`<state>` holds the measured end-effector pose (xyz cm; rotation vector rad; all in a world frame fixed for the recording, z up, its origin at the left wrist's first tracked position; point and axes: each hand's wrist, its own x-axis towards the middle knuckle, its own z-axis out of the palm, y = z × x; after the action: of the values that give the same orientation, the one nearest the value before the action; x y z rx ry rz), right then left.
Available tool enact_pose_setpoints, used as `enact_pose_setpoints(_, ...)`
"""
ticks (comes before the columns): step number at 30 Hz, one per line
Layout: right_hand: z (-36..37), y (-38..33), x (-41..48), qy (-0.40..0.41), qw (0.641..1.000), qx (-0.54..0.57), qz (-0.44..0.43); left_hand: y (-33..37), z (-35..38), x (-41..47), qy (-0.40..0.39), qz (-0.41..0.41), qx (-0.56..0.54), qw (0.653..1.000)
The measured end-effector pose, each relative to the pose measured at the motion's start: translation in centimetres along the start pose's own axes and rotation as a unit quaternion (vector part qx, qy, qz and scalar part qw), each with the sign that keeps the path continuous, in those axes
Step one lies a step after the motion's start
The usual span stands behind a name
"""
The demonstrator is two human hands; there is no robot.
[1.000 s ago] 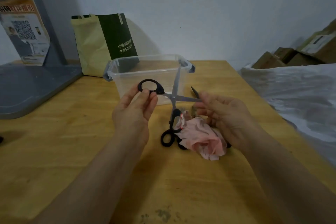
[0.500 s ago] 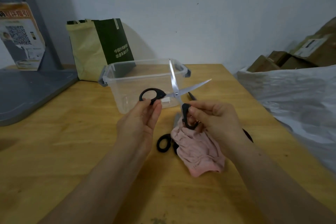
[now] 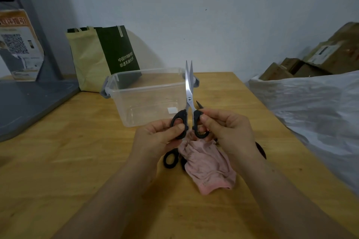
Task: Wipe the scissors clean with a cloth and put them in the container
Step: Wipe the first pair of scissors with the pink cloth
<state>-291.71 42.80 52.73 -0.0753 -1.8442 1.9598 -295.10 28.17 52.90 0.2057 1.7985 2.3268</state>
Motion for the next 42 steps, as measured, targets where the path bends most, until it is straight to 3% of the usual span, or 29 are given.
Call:
enact_pose_setpoints(2,0.1,0.0,0.0,0.009,1.0,-0.001,-0.01,-0.2,0.2,-0.2,0.011,0.029,0.019,0.999)
enact_pose_setpoints(5,0.5,-0.1,-0.3,0.034,0.997,-0.047,-0.056,-0.6,0.6,-0.2,0.054,0.136,0.139,0.979)
enact_pose_setpoints(6,0.7,-0.3,-0.5,0.033,0.994,-0.07,-0.073,-0.6,0.7,-0.3,0.037,0.151,0.126,0.98)
enact_pose_setpoints(11,1.7,-0.7,-1.8,-0.074,0.989,-0.103,-0.07,-0.4,1.1,-0.7,-0.085,0.074,-0.016,0.993)
enact_pose_setpoints(13,2.1,-0.8,-2.1,-0.106,0.99,-0.081,-0.039,-0.4,1.1,-0.3,-0.066,0.057,-0.055,0.995)
enact_pose_setpoints(15,1.9,-0.8,-1.6,-0.059,0.996,-0.061,-0.035,-0.2,0.9,-0.1,-0.041,0.04,-0.096,0.994)
enact_pose_setpoints(17,1.2,-0.7,-0.8,0.022,0.994,-0.083,-0.063,-0.1,0.8,0.1,-0.041,0.055,-0.081,0.994)
enact_pose_setpoints(19,0.5,-0.5,-0.2,0.042,0.991,-0.108,-0.069,-0.1,0.7,0.0,-0.061,0.071,-0.051,0.994)
enact_pose_setpoints(23,0.8,-0.3,-0.5,-0.019,0.995,-0.094,-0.041,-0.4,0.6,0.0,-0.083,0.079,-0.044,0.992)
enact_pose_setpoints(28,0.7,-0.2,-0.4,-0.017,0.995,-0.083,-0.045,-0.5,0.5,0.2,-0.087,0.087,-0.038,0.992)
enact_pose_setpoints(42,1.3,-0.5,-0.8,-0.042,0.995,-0.087,-0.003,2.1,-0.8,0.0,-0.008,0.057,0.029,0.998)
